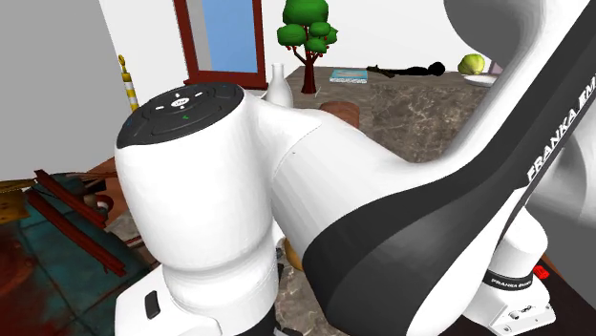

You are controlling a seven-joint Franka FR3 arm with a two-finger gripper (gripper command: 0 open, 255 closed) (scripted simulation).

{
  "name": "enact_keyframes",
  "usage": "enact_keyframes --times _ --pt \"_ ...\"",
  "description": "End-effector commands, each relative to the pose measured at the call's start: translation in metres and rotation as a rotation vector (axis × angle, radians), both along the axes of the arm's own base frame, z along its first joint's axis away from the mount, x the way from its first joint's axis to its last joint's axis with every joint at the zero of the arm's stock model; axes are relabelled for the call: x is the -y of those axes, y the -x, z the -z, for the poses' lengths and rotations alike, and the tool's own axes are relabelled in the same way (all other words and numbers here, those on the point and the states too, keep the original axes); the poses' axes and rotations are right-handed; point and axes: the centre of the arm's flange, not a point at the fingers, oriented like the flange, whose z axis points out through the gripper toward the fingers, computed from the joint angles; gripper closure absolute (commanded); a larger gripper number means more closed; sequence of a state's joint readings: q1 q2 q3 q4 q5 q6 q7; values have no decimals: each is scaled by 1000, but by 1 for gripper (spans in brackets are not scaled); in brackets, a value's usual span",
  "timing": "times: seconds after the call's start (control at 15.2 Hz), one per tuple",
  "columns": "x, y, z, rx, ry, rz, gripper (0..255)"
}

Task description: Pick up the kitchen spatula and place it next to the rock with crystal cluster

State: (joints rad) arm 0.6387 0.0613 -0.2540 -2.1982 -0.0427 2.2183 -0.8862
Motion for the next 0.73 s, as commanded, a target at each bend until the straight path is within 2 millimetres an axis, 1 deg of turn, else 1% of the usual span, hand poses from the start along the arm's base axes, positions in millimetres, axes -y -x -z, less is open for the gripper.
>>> enact_keyframes --times 0.0,0.07,0.13,0.33,0.46,0.66 --pt "6 -2 3 0 4 10 255" --pt "6 -2 3 0 4 10 255" --pt "6 -2 4 0 4 10 0" --pt "7 -5 5 0 4 10 0" --pt "6 -2 3 0 4 10 0" --pt "3 -3 -36 0 4 10 0"
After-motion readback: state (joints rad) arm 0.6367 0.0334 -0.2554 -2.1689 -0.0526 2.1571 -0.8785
